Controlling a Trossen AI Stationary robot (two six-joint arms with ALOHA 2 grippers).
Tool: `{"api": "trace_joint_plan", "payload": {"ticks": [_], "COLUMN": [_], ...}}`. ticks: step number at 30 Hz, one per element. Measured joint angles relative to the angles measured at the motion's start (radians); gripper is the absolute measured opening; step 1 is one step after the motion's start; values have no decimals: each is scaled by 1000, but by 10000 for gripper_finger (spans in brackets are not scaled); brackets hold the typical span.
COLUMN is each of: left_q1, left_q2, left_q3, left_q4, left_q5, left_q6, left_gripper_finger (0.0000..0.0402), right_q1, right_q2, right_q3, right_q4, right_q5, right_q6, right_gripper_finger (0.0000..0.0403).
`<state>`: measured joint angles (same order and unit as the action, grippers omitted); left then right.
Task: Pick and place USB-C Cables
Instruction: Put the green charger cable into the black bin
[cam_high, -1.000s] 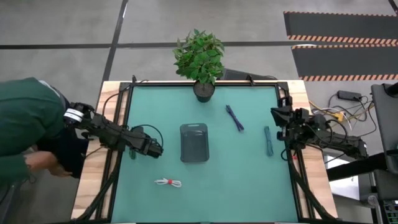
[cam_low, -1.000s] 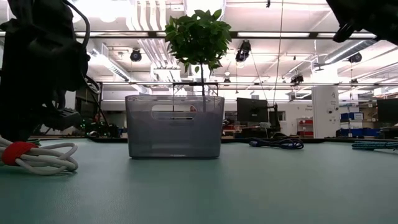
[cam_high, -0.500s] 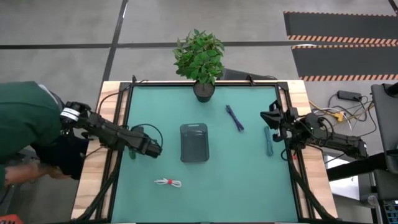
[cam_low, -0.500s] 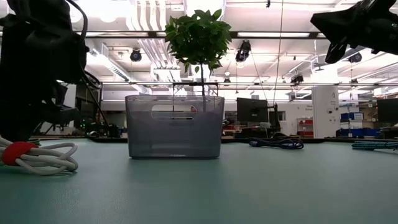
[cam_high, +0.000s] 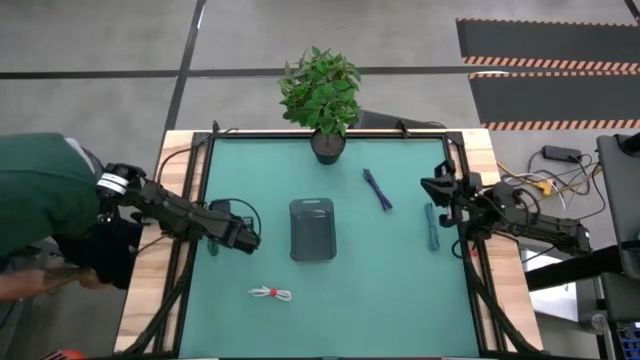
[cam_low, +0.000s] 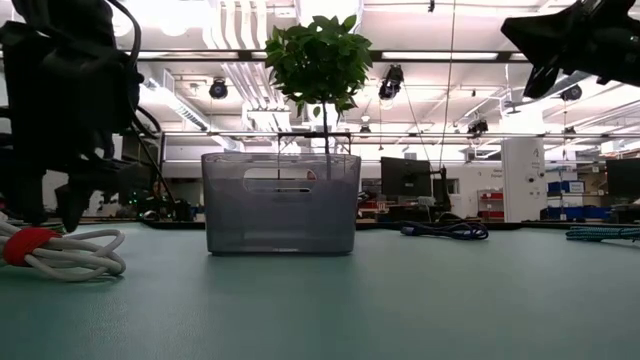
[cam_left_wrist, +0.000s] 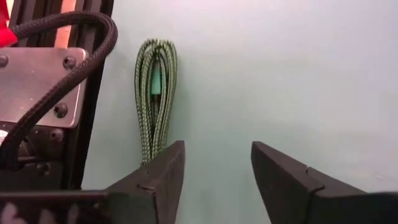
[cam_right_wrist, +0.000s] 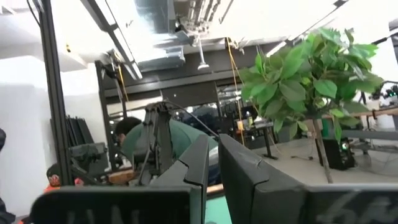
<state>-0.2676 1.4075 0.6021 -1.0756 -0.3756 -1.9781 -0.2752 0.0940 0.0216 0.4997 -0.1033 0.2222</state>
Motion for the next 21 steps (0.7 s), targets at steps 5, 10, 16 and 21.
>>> {"api": "trace_joint_plan", "payload": {"ticks": [5, 10, 16, 21], "left_q1": [0, 0, -6, -4], "left_q2": [0, 7, 14, 42], "left_q3": [-2, 10, 149, 278], "left_q4": [2, -2, -80, -287], "left_q5": [-1, 34, 106, 113], "left_q6": [-2, -5, 60, 51], "left_gripper_finger": [173, 173, 167, 146], "right_q1": [0, 0, 0, 0], "right_q2": [0, 0, 0, 0], "right_q3": [4, 6, 6, 6], "right_q4": [14, 14, 14, 2], "right_q5": [0, 0, 1, 1], "right_q6": [-31, -37, -38, -32], "right_gripper_finger": [27, 27, 27, 27]}}
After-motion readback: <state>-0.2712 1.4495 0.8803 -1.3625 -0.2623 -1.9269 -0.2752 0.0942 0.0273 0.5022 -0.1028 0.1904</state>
